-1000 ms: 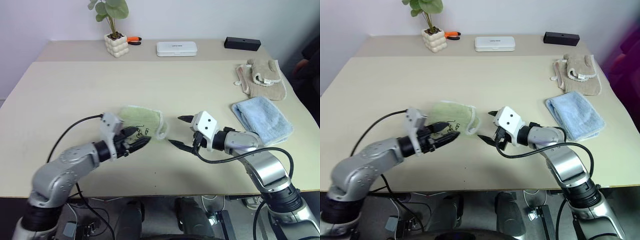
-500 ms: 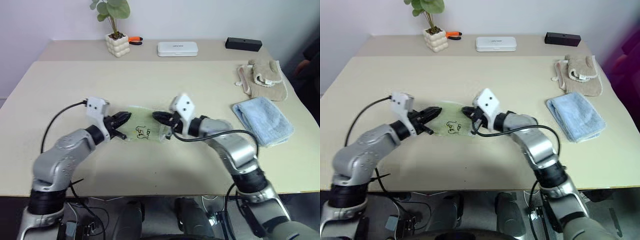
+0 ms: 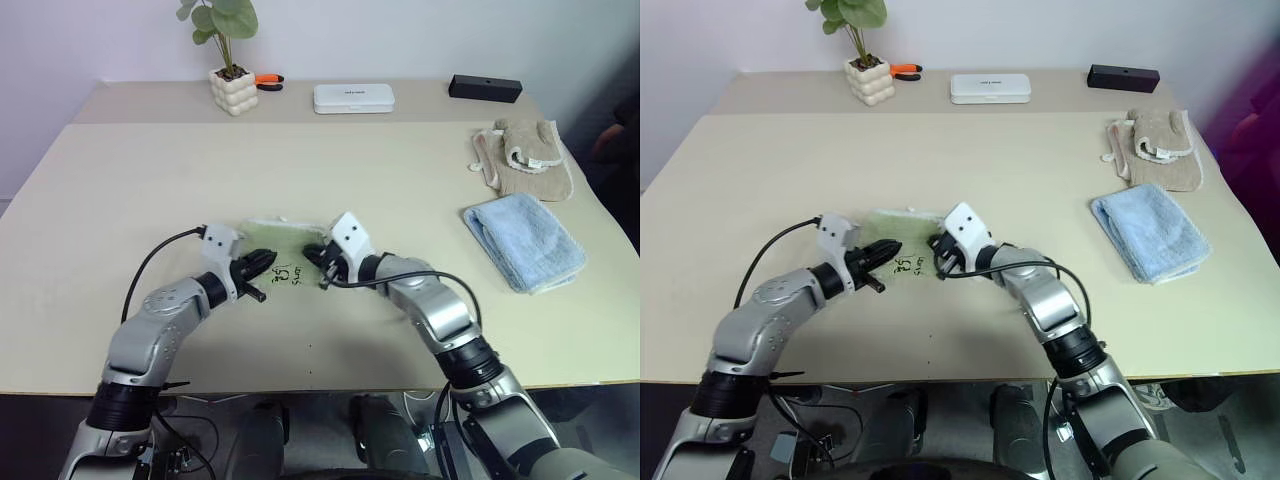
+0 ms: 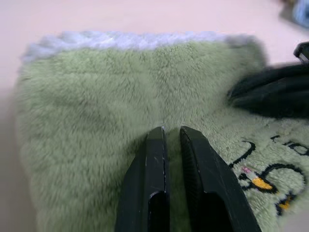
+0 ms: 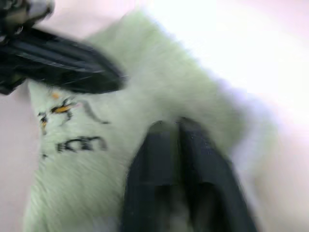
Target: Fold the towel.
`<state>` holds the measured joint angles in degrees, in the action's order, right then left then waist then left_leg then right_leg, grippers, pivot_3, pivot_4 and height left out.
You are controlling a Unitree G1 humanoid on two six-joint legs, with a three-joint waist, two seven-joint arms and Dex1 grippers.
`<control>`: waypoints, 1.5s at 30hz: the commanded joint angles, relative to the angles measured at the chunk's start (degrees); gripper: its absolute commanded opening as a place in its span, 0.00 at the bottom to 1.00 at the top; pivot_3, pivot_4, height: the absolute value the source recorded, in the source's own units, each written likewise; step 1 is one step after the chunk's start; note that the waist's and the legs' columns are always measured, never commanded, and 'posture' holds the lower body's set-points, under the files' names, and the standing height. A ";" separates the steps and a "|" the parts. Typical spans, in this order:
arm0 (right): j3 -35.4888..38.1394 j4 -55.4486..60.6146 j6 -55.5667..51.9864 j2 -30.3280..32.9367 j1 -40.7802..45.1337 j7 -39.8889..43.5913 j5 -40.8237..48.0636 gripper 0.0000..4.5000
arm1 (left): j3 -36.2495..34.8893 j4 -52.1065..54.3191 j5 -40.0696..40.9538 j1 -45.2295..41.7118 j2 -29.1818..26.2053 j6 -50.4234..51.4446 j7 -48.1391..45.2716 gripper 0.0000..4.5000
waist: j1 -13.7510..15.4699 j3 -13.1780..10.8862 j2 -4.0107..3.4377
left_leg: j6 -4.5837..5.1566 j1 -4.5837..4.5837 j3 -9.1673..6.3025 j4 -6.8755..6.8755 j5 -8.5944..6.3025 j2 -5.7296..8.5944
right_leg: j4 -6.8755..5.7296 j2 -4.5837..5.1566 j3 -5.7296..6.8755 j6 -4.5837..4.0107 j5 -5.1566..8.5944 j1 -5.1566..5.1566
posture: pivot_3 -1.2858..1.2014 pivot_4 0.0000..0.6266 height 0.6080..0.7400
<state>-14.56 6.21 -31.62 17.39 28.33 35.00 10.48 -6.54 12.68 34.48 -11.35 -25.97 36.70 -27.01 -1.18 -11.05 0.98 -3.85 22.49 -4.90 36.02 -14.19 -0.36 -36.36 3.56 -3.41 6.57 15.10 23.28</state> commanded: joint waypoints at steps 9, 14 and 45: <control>2.21 18.12 -1.20 11.41 -2.81 9.10 4.46 1.00 | -15.06 -1.07 14.87 -1.33 1.03 19.59 9.40 0.99 | 0.23 0.01 0.02 | 0.02 -0.02 -0.01 0.06 -0.01 0.00 | 0.00 0.00 0.04 0.01 0.01 -0.08 | 0.52 0.24 0.98; 1.42 21.69 -1.17 13.40 -4.53 12.22 6.24 1.00 | -13.40 -2.06 19.29 -4.14 5.77 26.11 11.56 0.99 | 0.43 -0.01 0.07 | 0.01 -0.01 -0.06 0.11 -0.01 0.02 | 0.02 0.03 0.10 0.01 0.01 -0.15 | 0.52 0.24 0.98; 1.27 22.21 1.38 14.49 -6.97 10.63 4.95 1.00 | -42.71 -23.89 14.38 -16.94 5.35 -7.35 33.58 0.01 | 0.23 -0.02 0.10 | -0.01 0.00 -0.04 0.00 0.00 0.03 | 0.11 0.04 0.10 0.03 -0.01 -0.07 | 0.52 0.24 0.98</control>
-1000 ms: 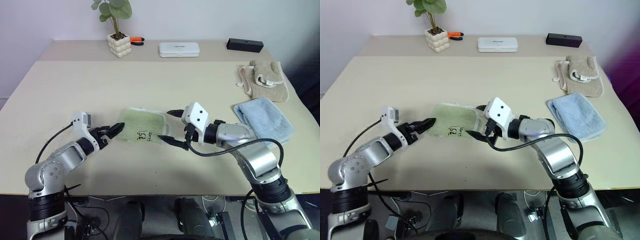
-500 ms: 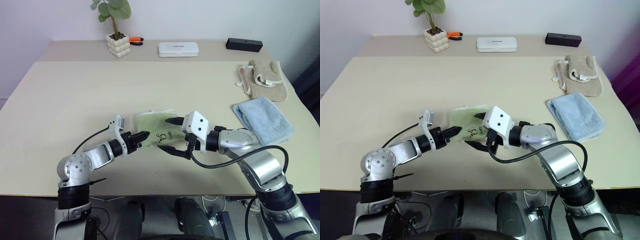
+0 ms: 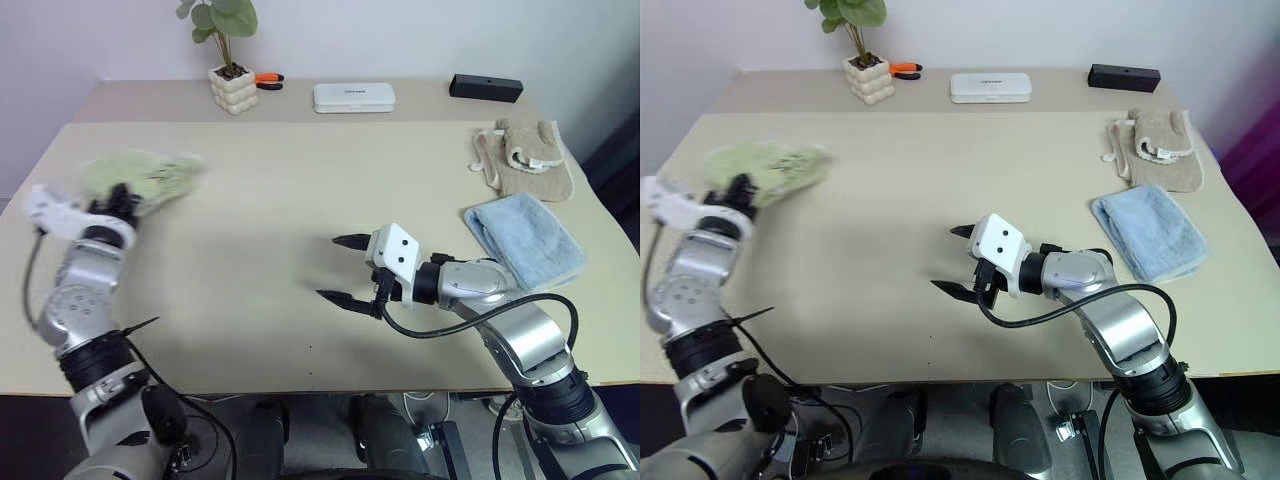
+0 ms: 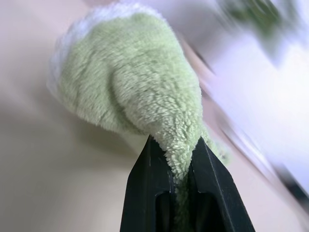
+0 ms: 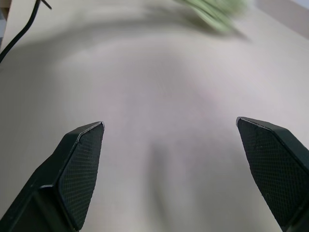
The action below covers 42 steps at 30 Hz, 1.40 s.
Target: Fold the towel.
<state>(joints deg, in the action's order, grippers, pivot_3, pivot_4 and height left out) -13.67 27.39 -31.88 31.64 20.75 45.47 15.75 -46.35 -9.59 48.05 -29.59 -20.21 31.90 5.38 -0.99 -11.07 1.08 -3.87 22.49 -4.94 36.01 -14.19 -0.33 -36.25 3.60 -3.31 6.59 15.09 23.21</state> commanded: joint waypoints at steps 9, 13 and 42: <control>0.56 -0.66 3.34 0.67 0.61 1.15 -1.03 1.00 | -5.70 3.39 5.24 9.62 1.94 -1.96 4.04 0.43 | -0.01 0.07 0.39 | -0.03 0.02 -0.05 0.09 0.01 0.02 | 0.03 0.03 0.05 0.06 -0.04 -0.10 | 0.52 0.24 0.98; 1.41 -1.57 4.03 1.66 0.72 2.29 -0.59 1.00 | -7.05 8.22 6.33 12.84 0.45 -1.69 7.38 0.87 | -0.18 0.07 0.39 | -0.03 -0.02 -0.05 0.05 0.01 -0.03 | -0.01 -0.01 0.06 0.05 -0.04 -0.07 | 0.52 0.24 0.98; 29.29 -8.22 -1.51 7.10 -11.87 -4.27 8.23 1.00 | 44.08 23.07 -24.65 16.88 -11.67 -10.33 -33.39 0.87 | -0.79 -0.01 0.16 | 0.03 0.00 0.12 0.05 -0.02 -0.20 | -0.07 -0.19 -0.06 -0.01 -0.05 0.01 | 0.52 0.24 0.98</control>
<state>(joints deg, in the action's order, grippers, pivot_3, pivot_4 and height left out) 13.58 16.69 -33.50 37.49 8.73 40.92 22.60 -0.99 12.24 24.07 -12.10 -32.11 23.09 -27.50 -1.78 -11.08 1.23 -3.84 22.49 -4.82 36.08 -14.21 -0.53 -36.32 3.41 -3.36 6.58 15.03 23.21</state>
